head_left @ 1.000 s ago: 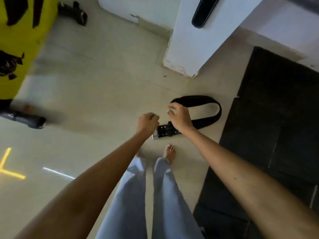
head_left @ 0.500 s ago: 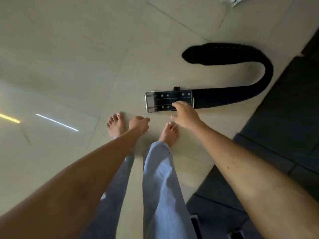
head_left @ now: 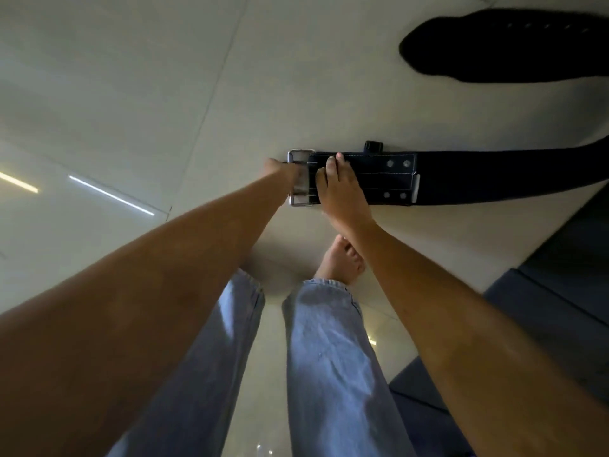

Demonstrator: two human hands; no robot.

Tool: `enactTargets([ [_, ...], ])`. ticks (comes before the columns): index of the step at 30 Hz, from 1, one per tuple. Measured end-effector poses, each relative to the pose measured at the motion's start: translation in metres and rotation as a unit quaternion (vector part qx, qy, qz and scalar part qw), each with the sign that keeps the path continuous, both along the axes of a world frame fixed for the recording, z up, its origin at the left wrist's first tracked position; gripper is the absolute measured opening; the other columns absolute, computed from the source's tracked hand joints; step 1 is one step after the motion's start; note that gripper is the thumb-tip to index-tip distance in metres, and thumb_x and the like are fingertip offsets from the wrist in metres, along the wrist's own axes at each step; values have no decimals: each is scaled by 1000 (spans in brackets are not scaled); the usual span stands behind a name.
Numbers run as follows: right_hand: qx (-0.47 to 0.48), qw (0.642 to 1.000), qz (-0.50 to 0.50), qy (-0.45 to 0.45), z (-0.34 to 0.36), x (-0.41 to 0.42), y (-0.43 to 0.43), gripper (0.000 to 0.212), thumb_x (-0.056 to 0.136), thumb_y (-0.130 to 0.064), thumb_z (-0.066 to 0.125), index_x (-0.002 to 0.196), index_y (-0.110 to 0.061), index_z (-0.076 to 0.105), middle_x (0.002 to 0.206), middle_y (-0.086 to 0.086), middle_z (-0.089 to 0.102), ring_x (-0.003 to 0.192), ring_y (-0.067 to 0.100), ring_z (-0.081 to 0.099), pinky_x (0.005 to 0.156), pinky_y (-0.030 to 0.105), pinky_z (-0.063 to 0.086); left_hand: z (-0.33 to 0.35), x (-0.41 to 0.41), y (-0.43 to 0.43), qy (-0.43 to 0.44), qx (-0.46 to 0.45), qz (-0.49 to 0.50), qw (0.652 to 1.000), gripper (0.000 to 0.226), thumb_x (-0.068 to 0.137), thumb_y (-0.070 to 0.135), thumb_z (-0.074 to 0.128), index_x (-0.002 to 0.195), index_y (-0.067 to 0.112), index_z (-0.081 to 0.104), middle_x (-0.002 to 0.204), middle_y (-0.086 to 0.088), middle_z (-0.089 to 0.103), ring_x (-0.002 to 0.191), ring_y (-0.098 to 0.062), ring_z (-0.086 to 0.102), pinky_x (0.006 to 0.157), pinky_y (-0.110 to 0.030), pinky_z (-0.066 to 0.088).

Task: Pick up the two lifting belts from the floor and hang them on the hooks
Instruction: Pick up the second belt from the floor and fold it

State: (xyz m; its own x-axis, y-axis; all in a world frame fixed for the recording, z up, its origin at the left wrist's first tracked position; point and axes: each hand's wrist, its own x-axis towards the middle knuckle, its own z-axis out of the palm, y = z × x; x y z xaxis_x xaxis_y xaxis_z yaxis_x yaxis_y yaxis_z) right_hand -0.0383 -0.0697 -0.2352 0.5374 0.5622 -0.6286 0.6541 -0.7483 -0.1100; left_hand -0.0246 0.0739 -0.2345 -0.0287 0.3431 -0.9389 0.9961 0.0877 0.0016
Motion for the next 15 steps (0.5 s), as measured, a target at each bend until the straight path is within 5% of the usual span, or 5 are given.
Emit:
enactTargets([
  [4,26,997,20,-67,-7,-6,-5,21,93,-10,47,110,-5,58,121,21,65,121,37,59,97,57,49,5,-9,8,-21,-78,-8,997,12,84,15,69,75,12,62,80,-8,62,68,-21,57,70,-31,52],
  [7,45,994,9,-101,-2,-2,0,22,95,-9,39,105,-8,58,116,17,66,118,35,61,99,64,43,19,-11,12,-57,-183,67,979,8,83,15,72,79,12,66,75,-3,65,66,-15,62,71,-27,56],
  [10,29,996,-40,-78,10,4,8,34,80,-15,64,112,-7,55,121,18,62,121,38,57,103,67,37,28,-8,21,-80,-258,122,955,8,83,17,72,89,14,68,87,-3,71,74,-14,69,68,-26,59],
  [12,42,994,-88,-43,15,3,10,53,72,-12,74,119,-3,53,128,23,59,123,43,54,104,62,40,30,-3,26,-100,-262,147,948,10,86,20,69,94,14,67,90,-2,70,77,-14,69,66,-26,59],
  [15,133,976,-171,-15,28,6,15,49,73,-1,70,120,6,56,124,30,61,117,46,58,101,54,47,47,12,31,-127,-208,203,949,15,90,22,61,81,10,65,71,-3,67,60,-14,65,56,-25,57],
])
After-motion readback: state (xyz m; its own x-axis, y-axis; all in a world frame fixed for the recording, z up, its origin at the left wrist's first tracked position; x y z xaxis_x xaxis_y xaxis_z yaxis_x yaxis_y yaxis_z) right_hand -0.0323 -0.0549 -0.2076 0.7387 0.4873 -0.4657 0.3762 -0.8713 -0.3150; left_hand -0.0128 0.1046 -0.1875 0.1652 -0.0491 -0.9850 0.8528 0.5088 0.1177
